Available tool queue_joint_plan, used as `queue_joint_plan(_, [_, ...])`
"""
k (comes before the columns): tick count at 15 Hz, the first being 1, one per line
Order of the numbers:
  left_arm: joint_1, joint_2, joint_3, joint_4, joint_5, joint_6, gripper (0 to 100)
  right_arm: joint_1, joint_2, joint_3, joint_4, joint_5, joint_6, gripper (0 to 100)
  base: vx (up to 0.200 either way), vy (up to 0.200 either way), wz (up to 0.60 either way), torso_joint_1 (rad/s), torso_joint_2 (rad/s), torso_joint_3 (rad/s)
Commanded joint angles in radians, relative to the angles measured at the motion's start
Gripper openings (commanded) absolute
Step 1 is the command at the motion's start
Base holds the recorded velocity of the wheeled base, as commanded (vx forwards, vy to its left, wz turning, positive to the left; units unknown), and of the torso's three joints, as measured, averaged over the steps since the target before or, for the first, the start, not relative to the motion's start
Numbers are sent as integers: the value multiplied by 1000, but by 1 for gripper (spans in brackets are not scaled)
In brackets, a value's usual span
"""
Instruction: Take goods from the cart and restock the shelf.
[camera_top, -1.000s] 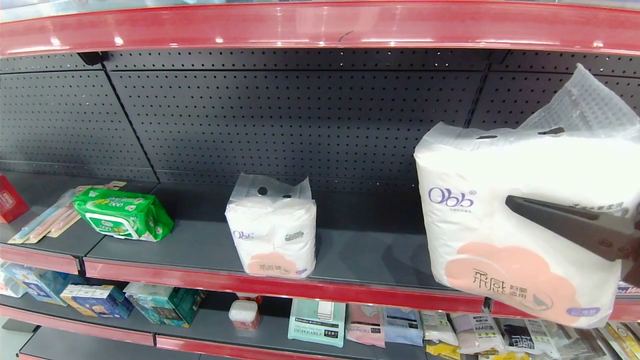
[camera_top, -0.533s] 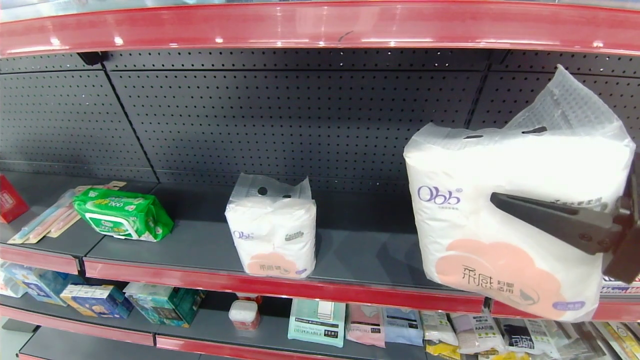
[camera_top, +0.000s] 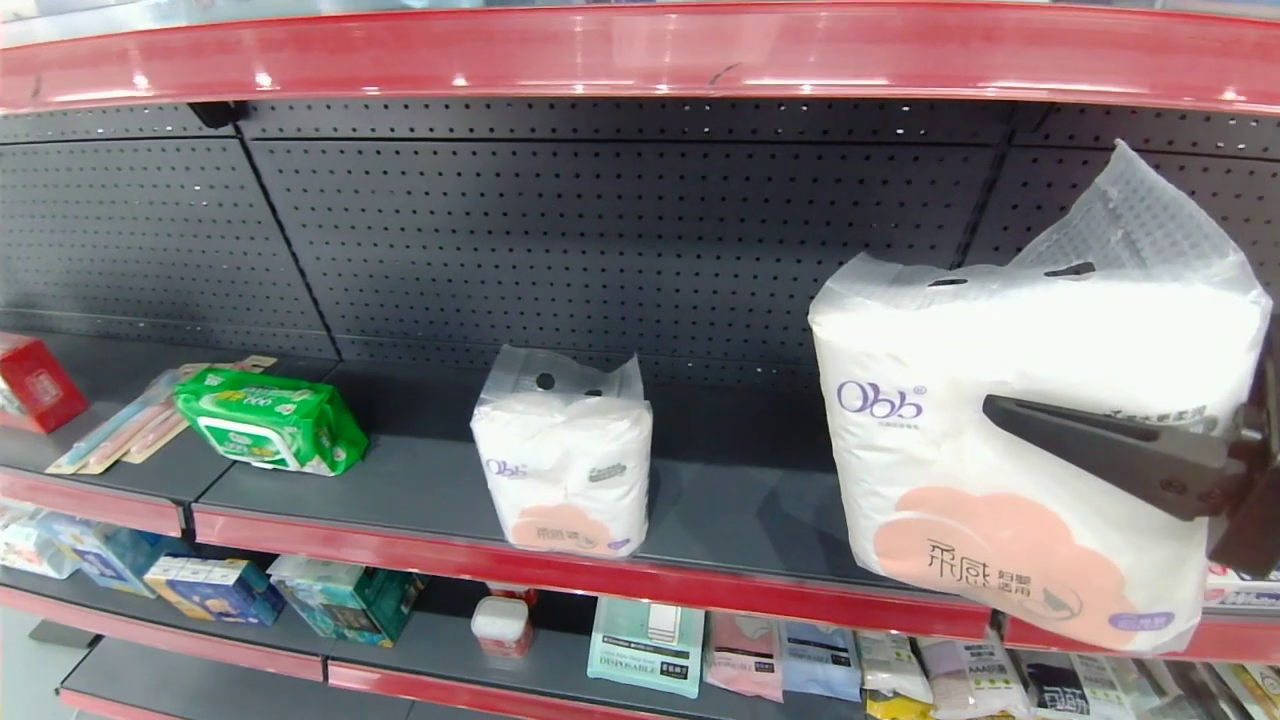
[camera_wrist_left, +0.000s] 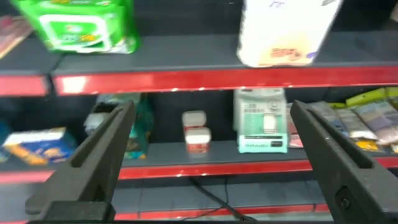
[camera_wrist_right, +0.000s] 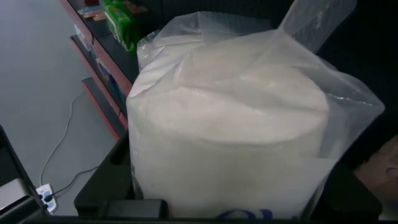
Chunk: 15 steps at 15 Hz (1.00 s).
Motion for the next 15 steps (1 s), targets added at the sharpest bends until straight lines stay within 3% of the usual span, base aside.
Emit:
queue_joint_plan(1, [0, 3, 0, 0, 0, 0, 100, 0, -4, 2, 2, 0, 0, 0, 0, 0, 600, 7, -2, 12])
queue_joint_plan(8, [0, 4, 0, 0, 0, 0, 100, -15, 5, -12, -9, -10, 3, 0, 0, 0, 86, 1, 0, 0])
queue_joint_plan(12, [0, 3, 0, 0, 0, 0, 100, -51, 137, -10, -202, -93, 3, 0, 0, 0, 0, 0, 0, 0])
queue_joint_plan(15, [0, 3, 0, 0, 0, 0, 100, -51, 177, -15, -211, -147, 4, 0, 0, 0, 0, 0, 0, 0])
